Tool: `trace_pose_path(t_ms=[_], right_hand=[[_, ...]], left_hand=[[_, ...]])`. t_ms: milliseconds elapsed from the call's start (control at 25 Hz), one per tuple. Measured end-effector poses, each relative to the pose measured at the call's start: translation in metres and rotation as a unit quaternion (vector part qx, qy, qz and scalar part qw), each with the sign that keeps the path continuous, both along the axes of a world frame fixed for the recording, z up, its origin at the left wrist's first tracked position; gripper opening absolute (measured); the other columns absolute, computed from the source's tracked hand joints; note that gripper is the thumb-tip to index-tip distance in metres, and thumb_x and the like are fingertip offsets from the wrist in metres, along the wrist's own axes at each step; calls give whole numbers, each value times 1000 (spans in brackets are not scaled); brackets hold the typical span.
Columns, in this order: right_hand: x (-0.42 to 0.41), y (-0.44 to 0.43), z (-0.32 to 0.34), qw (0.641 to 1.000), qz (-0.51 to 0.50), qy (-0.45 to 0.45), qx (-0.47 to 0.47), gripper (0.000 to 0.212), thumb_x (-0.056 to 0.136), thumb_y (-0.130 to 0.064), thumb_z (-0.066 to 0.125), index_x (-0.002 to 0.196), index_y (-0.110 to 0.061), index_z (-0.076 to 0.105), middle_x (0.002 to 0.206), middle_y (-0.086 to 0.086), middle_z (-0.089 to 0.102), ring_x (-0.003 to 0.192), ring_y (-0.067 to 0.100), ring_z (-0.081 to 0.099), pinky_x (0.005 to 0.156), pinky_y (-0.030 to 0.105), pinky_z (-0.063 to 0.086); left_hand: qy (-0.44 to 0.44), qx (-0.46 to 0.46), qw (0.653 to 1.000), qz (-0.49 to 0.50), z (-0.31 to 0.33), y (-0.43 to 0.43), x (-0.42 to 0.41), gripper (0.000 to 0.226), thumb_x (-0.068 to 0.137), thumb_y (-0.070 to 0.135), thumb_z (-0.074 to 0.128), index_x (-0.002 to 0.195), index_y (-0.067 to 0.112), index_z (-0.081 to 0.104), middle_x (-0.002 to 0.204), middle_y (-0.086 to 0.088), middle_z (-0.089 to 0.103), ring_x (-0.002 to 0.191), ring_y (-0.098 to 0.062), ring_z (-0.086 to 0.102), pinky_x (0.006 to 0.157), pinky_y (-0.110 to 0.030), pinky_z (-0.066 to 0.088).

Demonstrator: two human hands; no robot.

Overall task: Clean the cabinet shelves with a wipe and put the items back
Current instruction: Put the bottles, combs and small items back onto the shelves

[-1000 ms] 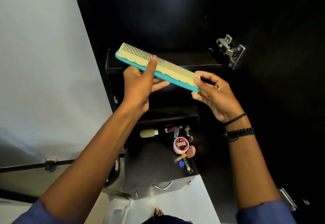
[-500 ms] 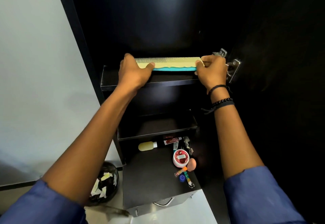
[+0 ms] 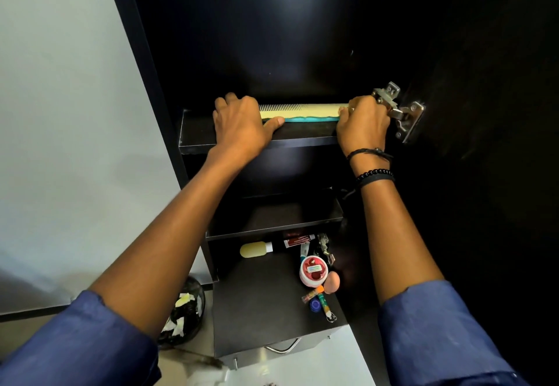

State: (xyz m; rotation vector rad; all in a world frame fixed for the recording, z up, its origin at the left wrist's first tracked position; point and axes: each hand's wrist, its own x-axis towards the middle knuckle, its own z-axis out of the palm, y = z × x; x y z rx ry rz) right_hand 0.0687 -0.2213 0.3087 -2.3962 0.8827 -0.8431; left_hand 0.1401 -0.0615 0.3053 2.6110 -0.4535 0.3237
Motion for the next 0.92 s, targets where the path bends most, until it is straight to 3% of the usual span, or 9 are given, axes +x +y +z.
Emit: trace_pose_path(t_ms=[280, 360, 440, 600, 760, 920], right_hand=[[-7, -3, -19, 996, 59, -1, -67, 27, 98, -24, 46, 113, -9, 64, 119, 9, 61, 113, 27, 56, 90, 31, 45], [-6, -6, -26, 994, 87, -11, -72, 27, 99, -19, 44, 114, -6, 62, 125, 10, 59, 120, 27, 52, 98, 36, 46], [-8, -5, -31, 991, 116, -51, -45, 32, 98, -14, 45, 127, -5, 56, 141, 12, 49, 136, 27, 39, 112, 39, 36], [-30, 11, -54, 981, 147, -125, -20, 38, 98, -14, 46, 135, -7, 49, 147, 9, 42, 143, 21, 28, 117, 39, 28], [-58, 36, -91, 979, 150, -142, -6, 40, 97, -14, 48, 136, -5, 49, 146, 10, 44, 141, 21, 31, 115, 40, 31], [-77, 43, -149, 983, 143, -115, 18, 45, 93, -13, 54, 137, -7, 48, 144, 9, 46, 139, 22, 36, 114, 35, 33]], left_hand=[[-55, -13, 998, -39, -16, 5, -5, 60, 94, 38, 53, 142, 6, 36, 129, -18, 53, 120, -38, 45, 98, -47, 36], [-44, -25, 997, -57, -18, 5, -4, 62, 95, 33, 52, 146, 7, 29, 131, -18, 52, 122, -38, 45, 101, -48, 36], [-49, -42, 995, -75, -22, 5, -6, 63, 95, 32, 51, 148, 7, 26, 138, -17, 47, 130, -36, 39, 109, -52, 31], [-113, -116, 975, -149, -37, 4, -35, 52, 96, 28, 49, 144, 11, 38, 150, -12, 37, 143, -28, 25, 117, -49, 17], [-192, -170, 944, -206, -64, 2, -63, 40, 94, 18, 50, 132, 9, 54, 140, -10, 49, 135, -28, 38, 111, -46, 32], [-224, -112, 942, -223, -118, 7, -87, 39, 90, 11, 53, 129, 10, 57, 140, -11, 49, 127, -29, 43, 104, -37, 35]])
